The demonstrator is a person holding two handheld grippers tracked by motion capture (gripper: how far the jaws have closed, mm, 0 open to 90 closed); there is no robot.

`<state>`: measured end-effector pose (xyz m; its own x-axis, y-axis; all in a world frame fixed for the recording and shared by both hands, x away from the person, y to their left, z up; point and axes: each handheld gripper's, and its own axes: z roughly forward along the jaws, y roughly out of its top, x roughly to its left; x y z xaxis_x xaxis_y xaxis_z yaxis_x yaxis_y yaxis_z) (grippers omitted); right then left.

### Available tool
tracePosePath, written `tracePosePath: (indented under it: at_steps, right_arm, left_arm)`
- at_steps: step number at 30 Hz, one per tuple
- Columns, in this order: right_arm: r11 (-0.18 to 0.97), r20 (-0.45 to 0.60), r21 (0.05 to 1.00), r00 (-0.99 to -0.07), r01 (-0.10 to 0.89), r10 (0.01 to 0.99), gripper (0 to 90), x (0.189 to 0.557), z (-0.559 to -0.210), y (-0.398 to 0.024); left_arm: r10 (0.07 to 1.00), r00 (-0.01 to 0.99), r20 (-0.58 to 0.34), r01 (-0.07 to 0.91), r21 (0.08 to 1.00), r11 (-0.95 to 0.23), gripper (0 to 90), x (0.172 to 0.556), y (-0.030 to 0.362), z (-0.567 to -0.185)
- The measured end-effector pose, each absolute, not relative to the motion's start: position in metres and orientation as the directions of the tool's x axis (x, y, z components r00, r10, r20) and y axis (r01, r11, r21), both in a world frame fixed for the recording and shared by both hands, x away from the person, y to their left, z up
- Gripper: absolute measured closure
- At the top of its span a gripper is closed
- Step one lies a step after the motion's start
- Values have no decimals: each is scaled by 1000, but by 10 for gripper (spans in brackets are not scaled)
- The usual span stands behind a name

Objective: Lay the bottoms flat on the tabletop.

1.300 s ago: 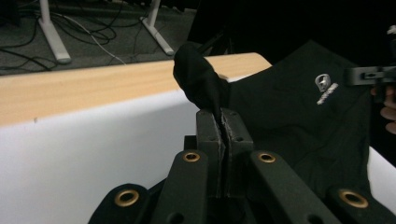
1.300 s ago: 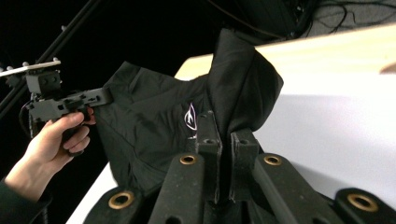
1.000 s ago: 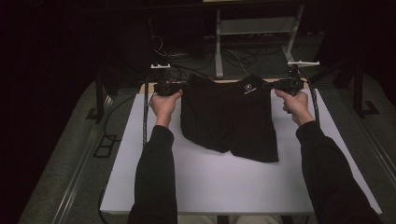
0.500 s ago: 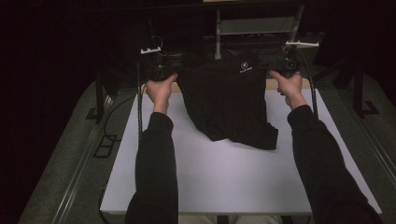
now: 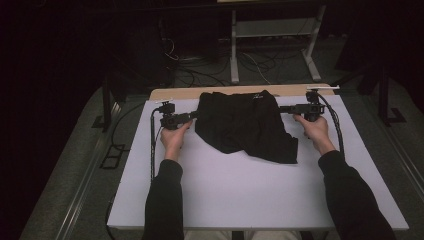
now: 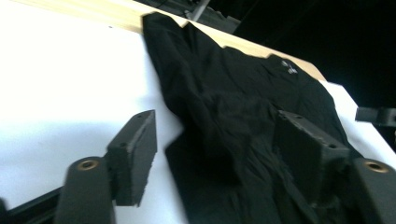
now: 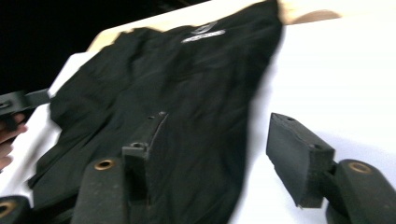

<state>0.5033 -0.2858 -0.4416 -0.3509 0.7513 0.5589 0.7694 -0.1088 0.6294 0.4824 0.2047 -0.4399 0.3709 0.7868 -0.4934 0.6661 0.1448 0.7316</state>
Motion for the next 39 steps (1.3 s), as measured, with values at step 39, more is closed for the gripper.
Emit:
tracePosePath:
  at_steps: [39]
  right_arm:
    - [171,432,701,-603,692,671,0,390,-437,-249]
  left_arm:
    - [708,566,-422,625,780,-36,0,411,169,-430]
